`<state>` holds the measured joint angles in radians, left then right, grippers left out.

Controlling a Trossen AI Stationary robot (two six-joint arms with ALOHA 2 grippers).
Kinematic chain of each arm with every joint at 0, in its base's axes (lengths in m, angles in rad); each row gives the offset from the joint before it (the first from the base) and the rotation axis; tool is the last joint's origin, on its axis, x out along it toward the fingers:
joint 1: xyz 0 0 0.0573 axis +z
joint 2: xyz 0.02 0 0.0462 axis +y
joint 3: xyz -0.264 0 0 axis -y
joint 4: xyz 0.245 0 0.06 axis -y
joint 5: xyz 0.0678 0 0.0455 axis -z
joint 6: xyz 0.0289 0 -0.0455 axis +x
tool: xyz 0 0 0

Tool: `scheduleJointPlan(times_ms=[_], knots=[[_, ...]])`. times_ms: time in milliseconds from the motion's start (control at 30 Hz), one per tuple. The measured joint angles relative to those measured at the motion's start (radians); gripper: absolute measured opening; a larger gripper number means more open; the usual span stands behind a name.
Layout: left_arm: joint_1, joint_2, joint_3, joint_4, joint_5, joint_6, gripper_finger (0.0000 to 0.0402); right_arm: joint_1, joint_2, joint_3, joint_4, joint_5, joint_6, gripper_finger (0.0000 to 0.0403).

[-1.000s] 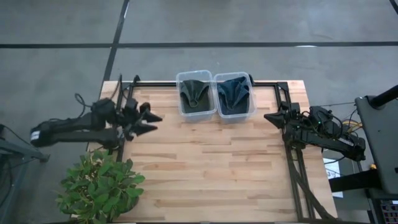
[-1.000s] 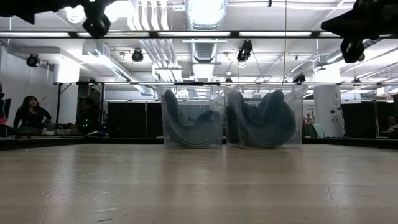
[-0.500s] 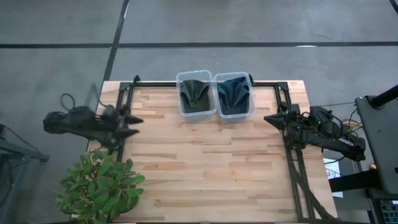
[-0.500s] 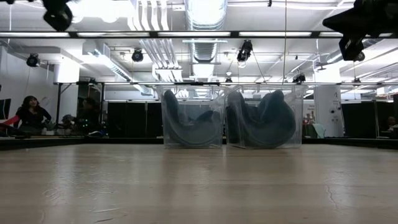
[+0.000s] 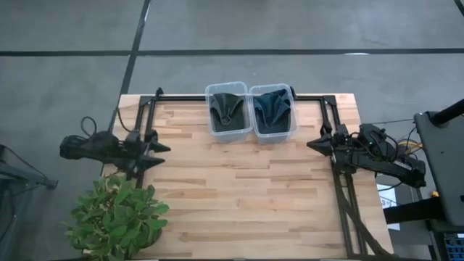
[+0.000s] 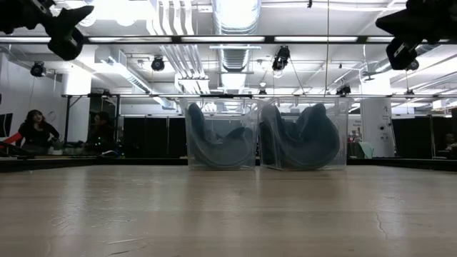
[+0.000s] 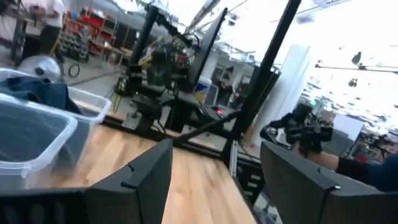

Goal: Pick & Place hat
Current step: Return to Home Position

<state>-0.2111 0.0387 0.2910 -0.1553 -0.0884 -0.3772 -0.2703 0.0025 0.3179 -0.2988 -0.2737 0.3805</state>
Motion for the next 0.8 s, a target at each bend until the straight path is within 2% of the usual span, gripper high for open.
scheduleJointPlan(times_ms=[233,367,633,800], knots=[[0.001,-0.009,-0.109,0.065,0.021,0.004,0.0236,0.0,0.0,-0.098,0.212,-0.066,0.002,0.0009],[0.002,-0.017,-0.135,0.052,0.021,0.032,0.0236,0.0,-0.001,-0.139,0.226,-0.07,0.014,0.0009],[0.002,-0.036,-0.179,0.028,-0.027,0.109,0.0236,0.0,-0.001,-0.222,0.228,0.144,-0.046,0.0009],[0.002,-0.037,-0.185,-0.067,-0.044,0.089,0.0236,0.0,-0.002,-0.259,0.23,0.143,-0.108,0.0009]])
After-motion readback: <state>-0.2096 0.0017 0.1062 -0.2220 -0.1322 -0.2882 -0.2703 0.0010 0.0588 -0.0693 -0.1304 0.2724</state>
